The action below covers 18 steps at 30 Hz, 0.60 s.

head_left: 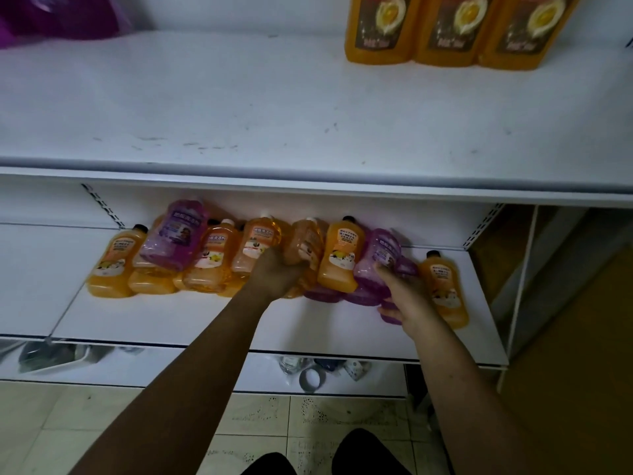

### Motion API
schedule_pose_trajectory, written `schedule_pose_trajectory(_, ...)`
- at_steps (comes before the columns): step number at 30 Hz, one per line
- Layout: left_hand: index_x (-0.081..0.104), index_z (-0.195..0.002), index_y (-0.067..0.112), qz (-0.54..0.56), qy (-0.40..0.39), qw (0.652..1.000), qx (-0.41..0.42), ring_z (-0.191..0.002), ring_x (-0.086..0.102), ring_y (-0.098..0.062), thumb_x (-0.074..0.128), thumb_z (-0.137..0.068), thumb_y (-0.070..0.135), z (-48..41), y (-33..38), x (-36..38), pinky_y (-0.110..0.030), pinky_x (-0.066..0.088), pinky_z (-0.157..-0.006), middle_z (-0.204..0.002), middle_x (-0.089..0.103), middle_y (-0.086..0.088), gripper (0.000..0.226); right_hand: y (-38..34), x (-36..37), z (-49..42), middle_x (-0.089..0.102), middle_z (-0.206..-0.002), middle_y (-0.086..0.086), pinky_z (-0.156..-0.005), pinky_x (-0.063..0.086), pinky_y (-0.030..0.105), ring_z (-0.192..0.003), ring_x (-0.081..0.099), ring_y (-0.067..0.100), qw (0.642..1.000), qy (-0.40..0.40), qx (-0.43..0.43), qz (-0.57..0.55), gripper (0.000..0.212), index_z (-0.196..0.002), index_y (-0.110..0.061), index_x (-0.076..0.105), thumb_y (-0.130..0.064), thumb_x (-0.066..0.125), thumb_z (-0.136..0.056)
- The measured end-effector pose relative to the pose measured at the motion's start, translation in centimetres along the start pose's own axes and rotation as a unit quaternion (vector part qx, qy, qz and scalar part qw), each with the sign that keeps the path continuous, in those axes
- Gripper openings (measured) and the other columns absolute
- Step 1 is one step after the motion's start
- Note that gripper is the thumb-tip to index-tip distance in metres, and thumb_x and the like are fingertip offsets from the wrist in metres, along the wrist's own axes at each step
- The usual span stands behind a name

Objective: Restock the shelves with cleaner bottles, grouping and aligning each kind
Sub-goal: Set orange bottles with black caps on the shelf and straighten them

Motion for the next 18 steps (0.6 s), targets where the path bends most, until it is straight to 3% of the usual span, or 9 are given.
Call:
schedule_pose_trajectory(4, 0.049, -0.150, 0.015, 0.123, 0.012, 0.991, -0.046, -0.130, 0.060, -0.035, 0.074, -0.096, 0.026, 1.0, -0.8, -0.8, -0.057, 0.052, -0.107, -0.145, 0.060, -0.008, 0.060, 0.4, -0.3, 0.2, 0.069, -0.119, 0.011, -0.076, 0.059, 0.037, -0.105, 0.071, 0.030, 0.995, -0.030, 0.043, -0.088, 0.063, -0.140, -0.017, 0.051, -0.032, 0.083, -0.087)
schedule_pose_trajectory(7, 0.053, -0.145, 0.022, 0.206, -0.008, 0.978, -0.037, -0.121, 0.067, -0.031, 0.075, -0.095, 0.021, 3.0, -1.1, -1.2, -0.048, 0.061, -0.093, -0.135, 0.067, -0.004, 0.054, 0.3, -1.5, 1.3, 0.065, -0.132, 0.020, -0.083, 0.061, 0.042, -0.118, 0.065, 0.037, 0.951, -0.099, 0.114, -0.270, 0.066, -0.138, -0.012, 0.055, -0.017, 0.086, -0.081)
schedule_pose_trajectory(9, 0.057, -0.141, 0.023, 0.249, -0.037, 0.967, -0.037, -0.117, 0.070, -0.030, 0.077, -0.093, 0.017, 4.4, -1.3, -1.6, -0.044, 0.062, -0.090, -0.131, 0.071, -0.004, 0.052, 0.3, -2.4, 2.4, 0.064, -0.136, 0.023, -0.088, 0.061, 0.047, -0.122, 0.064, 0.041, 0.930, -0.145, 0.115, -0.317, 0.069, -0.141, -0.010, 0.055, -0.007, 0.085, -0.079)
schedule_pose_trajectory(13, 0.058, -0.140, 0.015, 0.312, -0.111, 0.942, -0.049, -0.118, 0.071, -0.036, 0.072, -0.092, 0.002, 7.4, -1.8, -2.9, -0.055, 0.055, -0.102, -0.130, 0.073, -0.012, 0.051, 0.0, -2.8, 6.0, 0.064, -0.137, 0.023, -0.096, 0.059, 0.055, -0.125, 0.063, 0.042, 0.946, -0.209, 0.071, -0.237, 0.070, -0.141, -0.010, 0.054, 0.009, 0.074, -0.077)
schedule_pose_trajectory(18, 0.050, -0.143, 0.005, 0.383, -0.164, 0.906, -0.065, -0.123, 0.065, -0.047, 0.070, -0.082, -0.008, 12.6, -3.3, -4.7, -0.054, 0.060, -0.095, -0.136, 0.065, -0.027, 0.065, -0.4, -1.2, 12.1, 0.072, -0.125, 0.023, -0.094, 0.059, 0.053, -0.110, 0.073, 0.036, 0.965, -0.231, 0.014, -0.126, 0.064, -0.128, -0.006, 0.062, 0.011, 0.077, -0.068)
Point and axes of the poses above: each hand's wrist, its own z-axis away from the middle knuckle, its own x-axis out of the palm, y = z × x, the point moved 1 cm from there along -z, towards the middle knuckle
